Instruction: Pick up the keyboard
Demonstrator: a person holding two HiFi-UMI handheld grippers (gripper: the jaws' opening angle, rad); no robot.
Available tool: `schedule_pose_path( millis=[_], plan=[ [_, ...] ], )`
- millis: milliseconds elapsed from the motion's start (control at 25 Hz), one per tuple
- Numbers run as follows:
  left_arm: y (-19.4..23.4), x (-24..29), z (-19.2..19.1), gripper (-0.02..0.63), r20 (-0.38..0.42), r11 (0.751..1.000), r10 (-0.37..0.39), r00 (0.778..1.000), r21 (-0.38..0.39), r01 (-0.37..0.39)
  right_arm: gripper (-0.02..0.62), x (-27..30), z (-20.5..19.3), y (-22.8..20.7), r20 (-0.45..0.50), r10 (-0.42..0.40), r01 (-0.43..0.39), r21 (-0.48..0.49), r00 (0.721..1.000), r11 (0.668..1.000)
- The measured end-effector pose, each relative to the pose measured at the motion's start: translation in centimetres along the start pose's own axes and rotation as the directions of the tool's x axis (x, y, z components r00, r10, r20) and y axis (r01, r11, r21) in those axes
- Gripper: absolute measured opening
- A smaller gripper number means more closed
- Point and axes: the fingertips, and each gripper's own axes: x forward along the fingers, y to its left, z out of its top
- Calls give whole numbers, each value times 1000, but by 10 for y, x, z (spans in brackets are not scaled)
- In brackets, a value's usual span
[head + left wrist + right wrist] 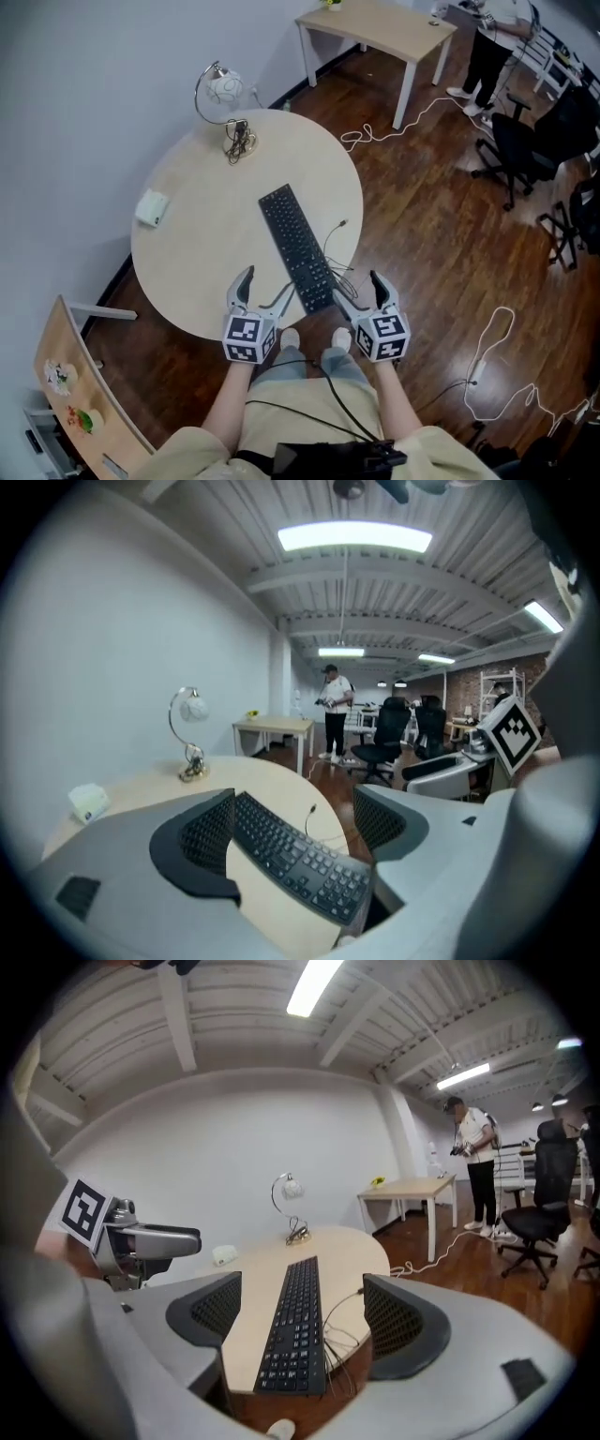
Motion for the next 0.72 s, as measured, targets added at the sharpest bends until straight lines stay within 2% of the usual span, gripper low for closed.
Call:
schedule_pose_path(
  millis=[120,200,320,480,640,720],
  plan=[
    [-4,35,-65,376,-151,994,-53,987,-101,38,426,24,-53,-7,-159,36,-30,38,987,999],
    [-6,56,-104,376,-228,983,-90,969,-179,49,426,38,-82,-10,-236,62,-47,69,970,997],
    [-9,73,-144,376,-314,965,-146,938,-253,66,426,61,-122,-9,-338,111,-79,106,934,991],
    [-4,85,-170,376,-362,947,-200,911,-310,84,426,93,-161,-14,-444,151,-106,125,883,986],
    [5,101,-177,376,-372,925,-234,898,-370,87,417,107,-195,-20,-542,191,-101,190,818,976],
    [8,111,-179,376,-372,911,-250,894,-403,87,416,110,-204,-20,-566,205,-95,217,798,971]
  ],
)
